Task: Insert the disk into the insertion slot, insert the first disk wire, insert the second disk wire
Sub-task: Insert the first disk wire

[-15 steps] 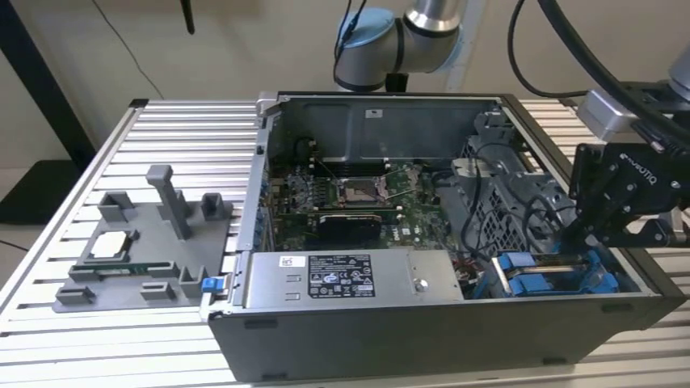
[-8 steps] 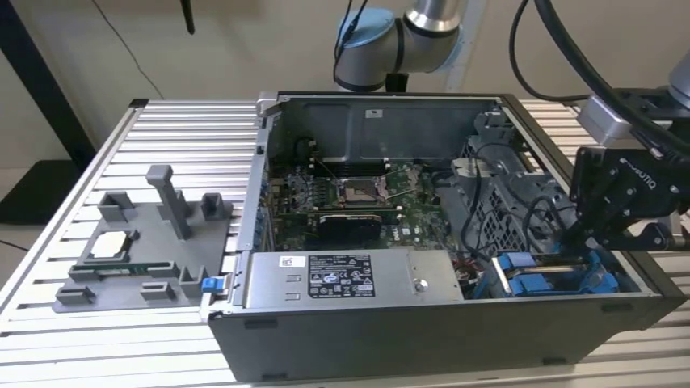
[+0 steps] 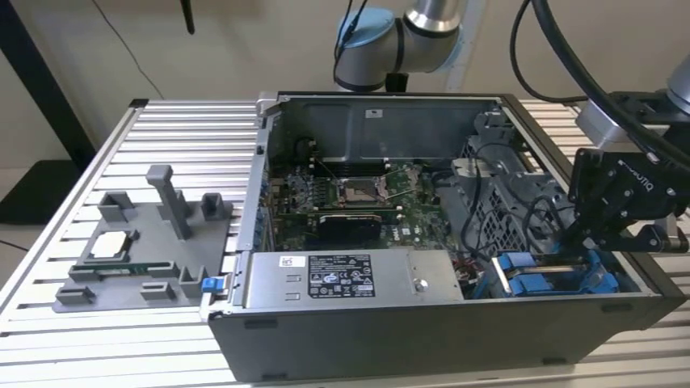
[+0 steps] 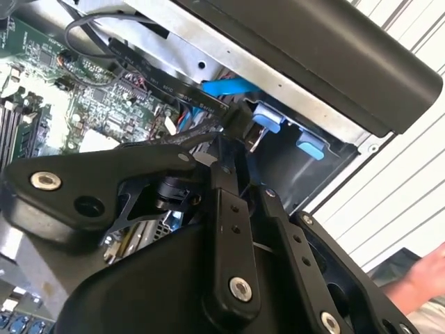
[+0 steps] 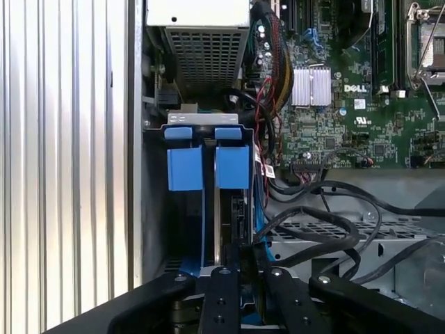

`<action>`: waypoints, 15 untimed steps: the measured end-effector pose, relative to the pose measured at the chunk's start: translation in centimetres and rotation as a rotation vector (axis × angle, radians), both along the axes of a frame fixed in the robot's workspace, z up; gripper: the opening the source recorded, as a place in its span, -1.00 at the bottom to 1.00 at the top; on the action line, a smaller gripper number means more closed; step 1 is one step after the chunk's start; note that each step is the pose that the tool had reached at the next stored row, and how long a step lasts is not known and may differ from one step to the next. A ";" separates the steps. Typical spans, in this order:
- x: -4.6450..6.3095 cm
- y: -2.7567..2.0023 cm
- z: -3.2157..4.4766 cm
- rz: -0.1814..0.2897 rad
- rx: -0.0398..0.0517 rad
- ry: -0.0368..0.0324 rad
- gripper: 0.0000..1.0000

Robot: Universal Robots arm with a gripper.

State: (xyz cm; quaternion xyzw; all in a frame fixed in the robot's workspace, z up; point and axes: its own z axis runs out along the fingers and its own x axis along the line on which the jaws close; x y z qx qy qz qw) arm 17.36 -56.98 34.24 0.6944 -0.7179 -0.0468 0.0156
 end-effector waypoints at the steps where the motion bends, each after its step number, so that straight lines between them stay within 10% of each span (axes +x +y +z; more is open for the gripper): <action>1: 0.1 -0.01 -0.01 0.000 0.0000 0.0000 -1.00; 15: 0.2 -0.07 -0.71 -0.002 0.0022 0.0024 -1.00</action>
